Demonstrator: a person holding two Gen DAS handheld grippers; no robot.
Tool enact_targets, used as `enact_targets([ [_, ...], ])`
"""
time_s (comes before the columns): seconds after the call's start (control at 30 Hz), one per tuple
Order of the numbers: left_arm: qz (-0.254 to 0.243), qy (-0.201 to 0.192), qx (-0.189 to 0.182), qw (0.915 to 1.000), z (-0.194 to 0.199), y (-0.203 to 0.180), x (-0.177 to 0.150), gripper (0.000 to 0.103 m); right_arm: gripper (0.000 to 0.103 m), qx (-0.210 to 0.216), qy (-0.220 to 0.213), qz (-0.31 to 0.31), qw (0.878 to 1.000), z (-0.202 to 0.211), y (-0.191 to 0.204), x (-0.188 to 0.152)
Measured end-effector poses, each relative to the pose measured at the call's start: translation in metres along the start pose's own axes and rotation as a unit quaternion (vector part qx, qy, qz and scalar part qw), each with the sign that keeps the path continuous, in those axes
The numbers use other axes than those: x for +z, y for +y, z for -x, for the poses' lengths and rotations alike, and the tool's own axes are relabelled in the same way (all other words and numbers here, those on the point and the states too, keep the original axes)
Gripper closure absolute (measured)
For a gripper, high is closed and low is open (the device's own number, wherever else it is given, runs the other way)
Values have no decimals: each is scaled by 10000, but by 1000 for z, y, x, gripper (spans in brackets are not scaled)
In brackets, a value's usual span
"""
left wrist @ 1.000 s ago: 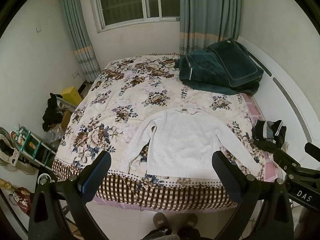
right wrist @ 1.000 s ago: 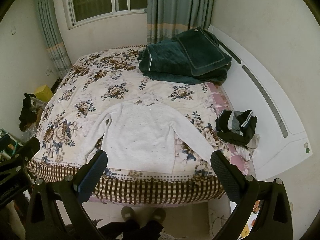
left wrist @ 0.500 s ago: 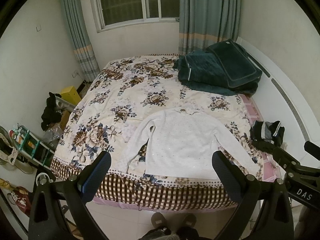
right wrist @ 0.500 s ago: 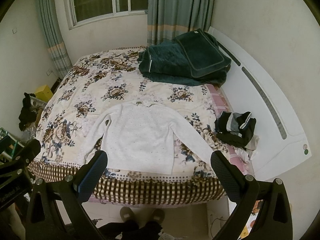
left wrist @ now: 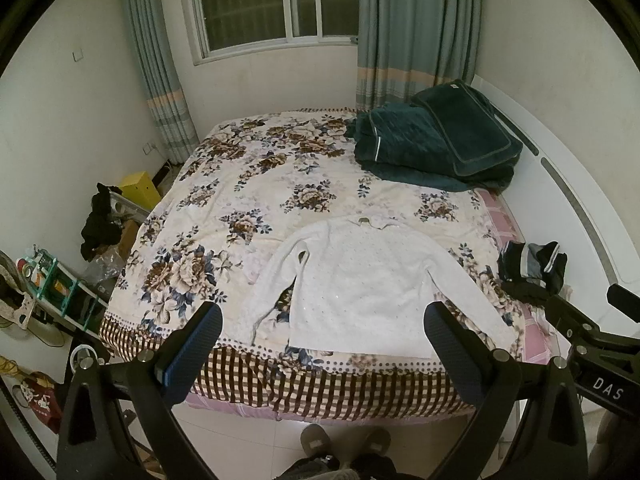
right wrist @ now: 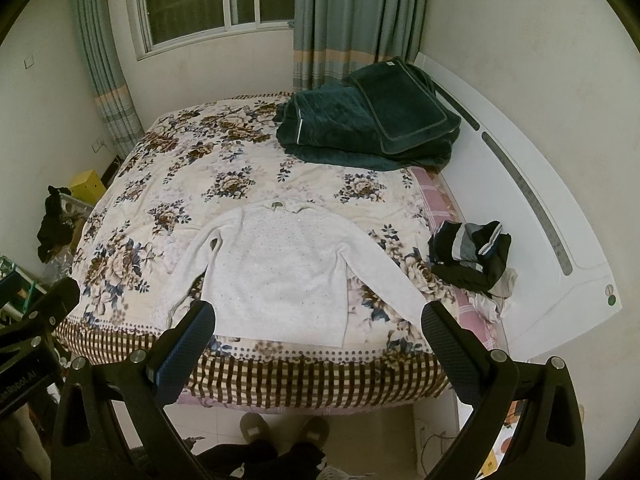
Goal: Fold small clothes
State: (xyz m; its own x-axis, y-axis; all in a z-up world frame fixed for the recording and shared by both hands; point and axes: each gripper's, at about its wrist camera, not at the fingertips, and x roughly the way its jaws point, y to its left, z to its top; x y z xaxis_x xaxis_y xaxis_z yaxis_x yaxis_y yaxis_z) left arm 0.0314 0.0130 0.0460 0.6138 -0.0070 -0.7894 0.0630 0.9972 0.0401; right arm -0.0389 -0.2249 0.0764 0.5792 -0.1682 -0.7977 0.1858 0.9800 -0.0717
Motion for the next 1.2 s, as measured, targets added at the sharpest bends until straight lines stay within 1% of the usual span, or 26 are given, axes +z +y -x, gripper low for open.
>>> enact_targets([
  [0.1,0,-7,-5,10000,1,0,4,0,0,-1,-8,0,10000,-1,-1,-2],
  [0.13,1,-12,-2,10000,1,-1,-1,0,0,-4,-8,-1,10000,0,-1,-1],
  [0.37,7,-22,-8,10000,1,-1,-3,0,0,5,-13,-9,10000,-2,-1,-3],
  [0.5,39,7,-19,10000,0,-1,4,0,0,23,-7,-82,10000,-1,2,1],
  [0.57,54,-88,57,9999,-5,-1,10,0,0,149,26,-226,9996,-6,3,3],
  [0.63,61,-272,216,9994,-15,-1,16,0,0,231,173,-537,9981,-15,-7,5],
  [0.67,42,-340,267,9991,-24,-1,17,0,0,194,273,-690,9971,-25,-14,5],
  [0.73,-30,-427,411,9982,-52,-3,21,0,0,65,505,-1085,9928,-54,-34,0],
  [0.77,-50,-429,450,9981,-66,-3,13,0,0,-25,638,-1325,9891,-72,-49,-5],
  [0.8,-109,-406,548,9976,-88,-8,16,0,0,-128,821,-1563,9842,-90,-63,-10],
  [0.83,-146,-397,603,9973,-104,-8,5,0,0,-157,964,-1820,9784,-108,-79,-16],
  [0.87,-214,-354,691,9968,-121,-11,3,0,0,-166,1040,-2082,9724,-126,-97,-25],
  [0.9,-322,-251,828,9957,-146,-21,3,0,5,-237,1124,-2360,9649,-144,-117,-35],
  [0.93,-376,-184,890,9951,-158,-21,-3,0,10,-330,1208,-2661,9558,-161,-138,-45],
  [0.97,-439,-56,965,9944,-176,-24,-6,0,26,-433,1281,-2886,9479,-182,-159,-57],
  [1.0,-473,116,1024,9935,-199,-32,-7,0,35,-559,1421,-3121,9377,-206,-183,-71],
  [1.07,-459,294,1065,9928,-226,-42,-11,0,35,-717,1644,-3524,9185,-247,-224,-95],
  [1.1,-459,421,1112,9918,-247,-53,-11,0,34,-762,1714,-3695,9101,-266,-245,-107],
  [1.13,-455,483,1112,9916,-259,-50,-16,0,33,-809,1836,-3900,8987,-291,-268,-119],
  [1.17,-464,578,1127,9909,-274,-54,-18,0,29,-801,1918,-4081,8890,-316,-290,-132],
  [1.2,-483,684,1161,9897,-292,-59,-19,0,28,-750,1983,-4264,8793,-342,-314,-143],
])
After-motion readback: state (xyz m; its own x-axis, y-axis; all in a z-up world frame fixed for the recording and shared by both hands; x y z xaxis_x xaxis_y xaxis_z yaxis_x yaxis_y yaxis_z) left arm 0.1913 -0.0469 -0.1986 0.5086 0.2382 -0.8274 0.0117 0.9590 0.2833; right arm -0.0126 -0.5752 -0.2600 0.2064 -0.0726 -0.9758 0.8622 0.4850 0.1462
